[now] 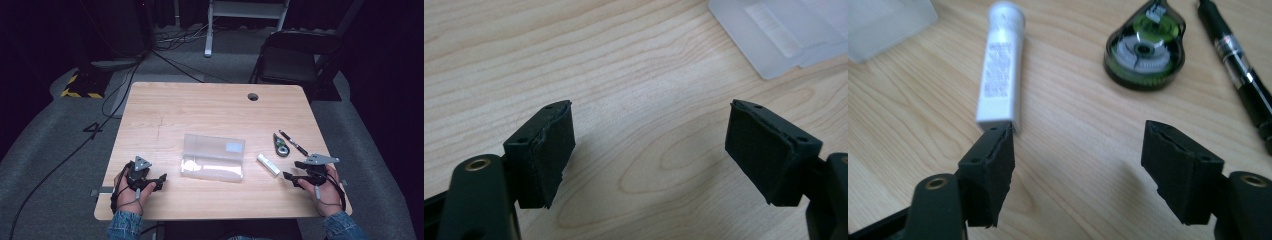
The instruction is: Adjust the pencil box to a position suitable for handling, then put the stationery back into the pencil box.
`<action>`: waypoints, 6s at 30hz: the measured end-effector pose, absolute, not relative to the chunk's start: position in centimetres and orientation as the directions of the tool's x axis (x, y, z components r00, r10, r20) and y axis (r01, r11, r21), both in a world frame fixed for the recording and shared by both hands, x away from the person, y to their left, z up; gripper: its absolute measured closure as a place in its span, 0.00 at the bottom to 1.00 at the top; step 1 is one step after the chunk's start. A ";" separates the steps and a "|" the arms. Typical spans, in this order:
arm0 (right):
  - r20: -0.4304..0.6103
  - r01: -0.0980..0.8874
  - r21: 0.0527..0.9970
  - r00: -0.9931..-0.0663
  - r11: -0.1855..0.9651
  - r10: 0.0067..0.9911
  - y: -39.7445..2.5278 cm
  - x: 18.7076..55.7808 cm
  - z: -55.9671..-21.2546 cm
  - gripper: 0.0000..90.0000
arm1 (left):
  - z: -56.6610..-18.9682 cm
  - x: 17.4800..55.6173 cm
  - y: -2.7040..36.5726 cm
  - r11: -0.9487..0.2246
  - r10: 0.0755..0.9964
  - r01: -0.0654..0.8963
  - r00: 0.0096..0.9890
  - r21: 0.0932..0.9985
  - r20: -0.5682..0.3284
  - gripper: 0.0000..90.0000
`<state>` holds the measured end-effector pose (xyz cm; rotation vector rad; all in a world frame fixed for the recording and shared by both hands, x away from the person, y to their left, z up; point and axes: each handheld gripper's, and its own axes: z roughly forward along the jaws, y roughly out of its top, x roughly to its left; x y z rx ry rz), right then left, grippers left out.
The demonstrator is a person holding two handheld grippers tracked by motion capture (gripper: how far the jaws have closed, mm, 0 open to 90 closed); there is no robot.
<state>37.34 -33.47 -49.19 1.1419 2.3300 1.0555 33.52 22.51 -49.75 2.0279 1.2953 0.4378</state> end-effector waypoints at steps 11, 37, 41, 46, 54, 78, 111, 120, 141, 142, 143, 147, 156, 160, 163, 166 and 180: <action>0.042 0.489 0.767 -0.684 0.415 0.728 -30.4 37.8 -46.2 0.36 | -47.5 33.9 21.0 -0.264 0.861 0.628 0.496 0.732 -0.115 0.24; 0.105 0.482 0.714 -0.790 0.507 0.604 -19.5 40.0 -47.7 0.38 | -48.3 37.1 17.3 -0.344 0.822 0.631 0.560 0.695 -0.102 0.45; 0.103 0.491 0.694 -0.792 0.527 0.602 -18.8 40.0 -48.5 0.37 | -48.7 37.2 17.3 -0.346 0.817 0.639 0.565 0.687 -0.113 0.48; 0.089 0.492 0.683 -0.790 0.540 0.606 -18.4 40.0 -49.2 0.37 | -49.2 37.4 17.2 -0.358 0.803 0.643 0.582 0.677 -0.127 0.53; 0.061 0.472 0.672 -0.803 0.571 0.593 -18.9 39.1 -49.2 0.36 | -49.3 37.0 16.4 -0.421 0.755 0.620 0.644 0.662 -0.123 0.55; 0.059 0.478 0.600 -0.826 0.641 0.561 -23.6 32.9 -48.6 0.30 | -49.1 33.4 11.9 -0.539 0.624 0.528 0.774 0.656 -0.110 0.48; 0.060 0.461 0.741 -0.770 0.489 0.635 -26.7 36.7 -44.1 0.26 | -49.0 33.0 21.7 -0.326 0.864 0.631 0.501 0.704 -0.049 0.28; 0.036 0.465 0.755 -0.733 0.462 0.680 -28.4 39.5 -42.9 0.22 | -50.1 33.3 23.0 -0.342 0.880 0.648 0.474 0.681 -0.009 0.22; -0.021 0.516 0.729 -0.640 0.449 0.769 -31.7 46.2 -41.2 0.43 | -50.5 33.6 23.4 -0.316 0.888 0.648 0.459 0.693 -0.024 0.16; -0.021 0.525 0.722 -0.634 0.450 0.773 -31.8 46.5 -41.3 0.44 | -50.5 33.6 23.4 -0.315 0.888 0.648 0.460 0.694 -0.026 0.16; -0.017 0.534 0.715 -0.632 0.451 0.775 -32.0 46.7 -41.3 0.45 | -50.5 33.7 23.4 -0.315 0.887 0.648 0.460 0.694 -0.026 0.16; -0.019 0.558 0.699 -0.612 0.448 0.791 -32.5 47.6 -41.4 0.47 | -50.5 33.7 23.4 -0.317 0.886 0.647 0.463 0.694 -0.026 0.16; -0.026 0.603 0.647 -0.593 0.466 0.804 -33.2 49.2 -42.4 0.51 | -50.5 33.7 23.4 -0.320 0.885 0.646 0.465 0.693 -0.026 0.15; -0.052 0.644 0.580 -0.582 0.499 0.811 -33.6 50.0 -43.3 0.59 | -50.5 33.7 23.4 -0.320 0.885 0.646 0.466 0.693 -0.026 0.16; -0.055 0.656 0.551 -0.588 0.516 0.807 -33.7 50.5 -43.8 0.65 | -50.5 33.7 23.4 -0.320 0.885 0.646 0.466 0.693 -0.026 0.15; -0.068 0.664 0.528 -0.589 0.530 0.805 -33.8 51.0 -44.3 0.69 | -50.5 33.7 23.4 -0.320 0.885 0.646 0.466 0.693 -0.026 0.15; -0.040 0.679 0.511 -0.594 0.527 0.804 -33.6 53.2 -46.3 0.74 | -50.5 33.7 23.4 -0.319 0.885 0.646 0.466 0.694 -0.026 0.15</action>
